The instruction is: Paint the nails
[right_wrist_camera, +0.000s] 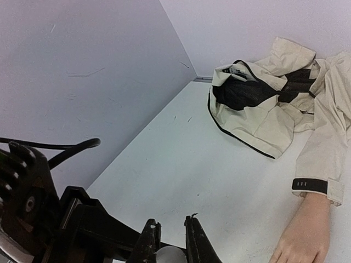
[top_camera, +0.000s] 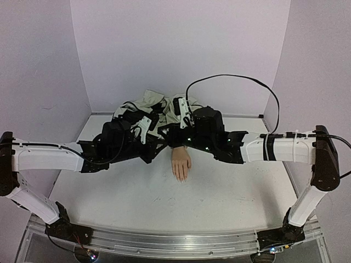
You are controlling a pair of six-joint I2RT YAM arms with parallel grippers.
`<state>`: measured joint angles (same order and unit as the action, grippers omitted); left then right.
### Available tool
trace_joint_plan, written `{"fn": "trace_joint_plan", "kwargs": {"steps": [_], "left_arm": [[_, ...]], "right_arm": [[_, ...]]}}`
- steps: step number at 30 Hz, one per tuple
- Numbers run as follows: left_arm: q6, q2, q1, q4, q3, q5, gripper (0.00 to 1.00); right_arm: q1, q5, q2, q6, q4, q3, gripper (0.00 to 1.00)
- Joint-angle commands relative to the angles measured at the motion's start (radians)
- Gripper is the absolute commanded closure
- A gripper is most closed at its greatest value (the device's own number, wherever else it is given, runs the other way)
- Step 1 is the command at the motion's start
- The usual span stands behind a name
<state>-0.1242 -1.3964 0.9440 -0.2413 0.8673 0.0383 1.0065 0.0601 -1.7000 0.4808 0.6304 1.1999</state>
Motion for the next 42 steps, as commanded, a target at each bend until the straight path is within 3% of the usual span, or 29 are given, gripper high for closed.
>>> {"fn": "trace_joint_plan", "kwargs": {"steps": [1,8,13,23,29,42], "left_arm": [[0.023,0.008,-0.029,-0.055,0.041,0.053,1.0],[-0.003,0.052,-0.029,-0.051,-0.015,-0.031,1.0],[0.016,0.1,-0.031,-0.049,-0.048,-0.141,1.0],[-0.007,0.101,-0.033,-0.051,0.04,-0.823,1.0],[-0.101,0.016,-0.031,-0.056,0.143,-1.049,1.0],[-0.109,-0.007,-0.03,-0.067,0.142,-1.047,1.0]], "right_arm": [[0.006,-0.184,0.05,-0.088,0.018,0.035,0.82],[-0.114,-0.448,0.154,-0.1,0.039,-0.048,0.53],[-0.194,-0.592,0.245,-0.1,0.111,-0.165,0.39],[-0.224,-0.986,0.286,-0.042,0.302,-0.254,0.3],[-0.203,-1.073,0.253,-0.008,0.367,-0.249,0.4],[-0.164,-1.084,0.218,0.006,0.397,-0.227,0.83]]}}
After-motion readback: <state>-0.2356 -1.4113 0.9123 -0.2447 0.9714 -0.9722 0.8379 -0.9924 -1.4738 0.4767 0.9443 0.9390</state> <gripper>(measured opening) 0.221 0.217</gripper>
